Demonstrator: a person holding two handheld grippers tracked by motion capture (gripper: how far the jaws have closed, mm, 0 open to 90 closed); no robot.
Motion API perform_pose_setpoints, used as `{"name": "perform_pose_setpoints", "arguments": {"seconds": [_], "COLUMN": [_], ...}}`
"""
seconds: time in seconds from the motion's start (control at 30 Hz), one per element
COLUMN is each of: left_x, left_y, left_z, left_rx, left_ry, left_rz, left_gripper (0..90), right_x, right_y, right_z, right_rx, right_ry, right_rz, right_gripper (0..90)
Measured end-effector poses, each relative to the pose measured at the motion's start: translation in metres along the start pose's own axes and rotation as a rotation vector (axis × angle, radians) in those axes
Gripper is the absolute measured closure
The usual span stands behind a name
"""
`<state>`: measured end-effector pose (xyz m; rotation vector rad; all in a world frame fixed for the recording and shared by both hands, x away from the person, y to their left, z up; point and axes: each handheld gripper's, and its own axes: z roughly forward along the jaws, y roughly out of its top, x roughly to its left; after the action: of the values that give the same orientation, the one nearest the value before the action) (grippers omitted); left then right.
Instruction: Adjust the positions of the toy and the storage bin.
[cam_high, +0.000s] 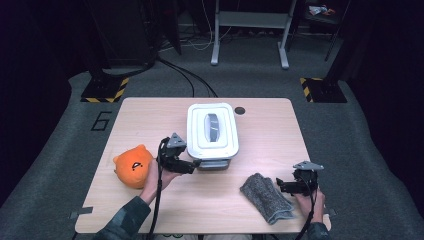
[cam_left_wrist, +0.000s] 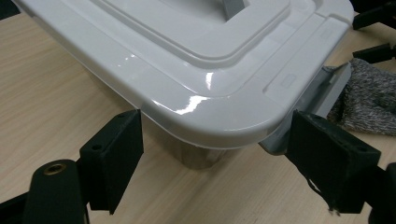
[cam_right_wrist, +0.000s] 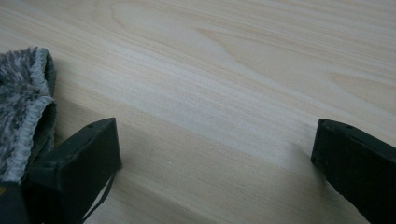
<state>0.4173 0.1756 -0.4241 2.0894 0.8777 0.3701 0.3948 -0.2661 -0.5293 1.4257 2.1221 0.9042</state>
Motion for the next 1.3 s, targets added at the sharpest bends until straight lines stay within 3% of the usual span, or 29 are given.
{"name": "perform_pose_setpoints", "arguments": {"seconds": [0.27,0.5,0.73,0.77,0.9,1.0,1.07,1.13,1.23,1.3], "left_x": [-0.007,-0.012,-0.017,-0.019,-0.023,-0.026,-0.029,-0.032,-0.034,-0.036], "left_y": [-0.001,-0.018,-0.047,-0.053,-0.074,-0.088,-0.095,-0.1,-0.106,-0.107], "left_z": [0.002,-0.005,0.002,0.004,0.012,0.018,0.021,0.025,0.029,0.03], "left_rx": [-0.009,-0.011,0.049,0.051,0.107,0.132,0.153,0.174,0.181,0.188], "left_ry": [0.026,0.054,0.039,0.038,0.018,0.03,0.022,0.044,0.029,0.045], "left_rz": [-0.015,-0.036,-0.026,-0.039,-0.031,-0.023,-0.023,0.009,-0.012,0.019], "left_gripper": [11.1,1.1,0.0,0.0,0.0,0.0,0.0,0.0,0.0,0.0], "right_x": [0.0,0.0,0.0,0.0,0.0,0.0,0.0,0.0,-0.003,-0.005], "right_y": [0.0,0.0,0.0,0.0,0.0,0.0,0.0,0.0,0.0,0.001], "right_z": [0.0,0.0,0.0,0.0,0.0,0.0,0.0,0.0,-0.001,-0.002], "right_rx": [0.0,-0.001,0.0,-0.001,-0.001,-0.001,0.0,0.0,0.008,0.013], "right_ry": [0.001,0.001,0.001,0.001,0.002,0.002,0.002,0.002,0.014,0.025], "right_rz": [0.0,0.0,0.0,0.001,0.0,0.001,0.001,0.001,0.007,0.018], "right_gripper": [0.5,0.5,0.5,0.5,0.5,0.4,0.5,0.9,0.0,0.0]}}
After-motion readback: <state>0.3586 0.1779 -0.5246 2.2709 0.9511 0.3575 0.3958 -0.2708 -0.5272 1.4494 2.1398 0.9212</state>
